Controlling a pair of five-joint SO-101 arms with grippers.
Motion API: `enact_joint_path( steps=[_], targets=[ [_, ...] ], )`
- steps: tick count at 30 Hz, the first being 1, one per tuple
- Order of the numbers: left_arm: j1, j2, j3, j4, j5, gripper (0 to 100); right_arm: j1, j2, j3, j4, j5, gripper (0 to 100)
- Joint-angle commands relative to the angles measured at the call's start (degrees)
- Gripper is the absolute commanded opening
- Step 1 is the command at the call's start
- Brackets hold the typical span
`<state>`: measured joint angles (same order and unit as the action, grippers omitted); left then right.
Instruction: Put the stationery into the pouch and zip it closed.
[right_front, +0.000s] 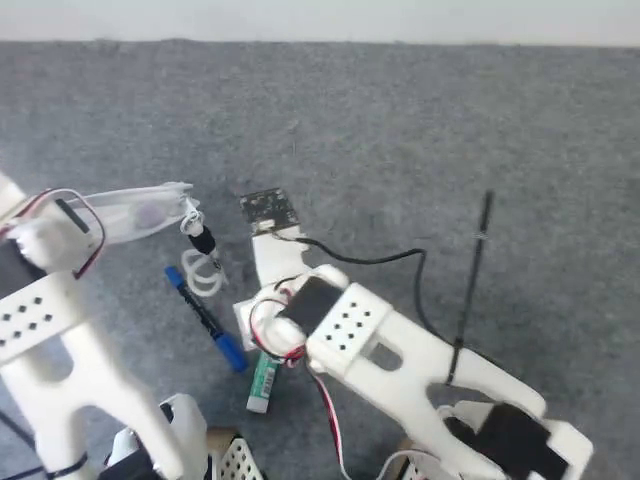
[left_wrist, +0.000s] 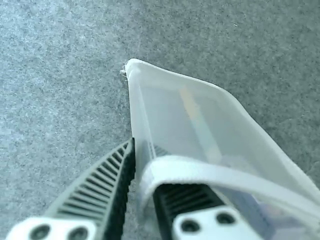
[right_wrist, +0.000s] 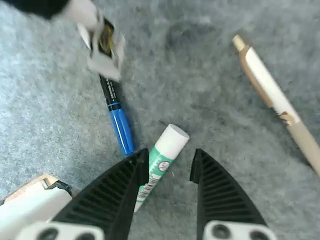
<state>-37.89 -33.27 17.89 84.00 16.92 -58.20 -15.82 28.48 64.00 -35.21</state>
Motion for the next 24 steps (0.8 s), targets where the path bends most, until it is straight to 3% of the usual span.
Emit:
enact_joint_path(
  steps=[1,11,24],
  targets=[
    [-0.09,-3.16,-0.31,-1.49,-0.62,1,-2.77,3.47,-0.26,-3.74,-3.87,14.8],
    [-0.26,-3.16,-0.13,-1.85,-0.62,1,-3.03,13.49,-0.70,-9.80,-4.40,14.8],
    [-0.35,-3.16,-0.13,-1.85,-0.62,1,-2.95,21.32,-5.01,-6.99,-6.33,14.6]
  ],
)
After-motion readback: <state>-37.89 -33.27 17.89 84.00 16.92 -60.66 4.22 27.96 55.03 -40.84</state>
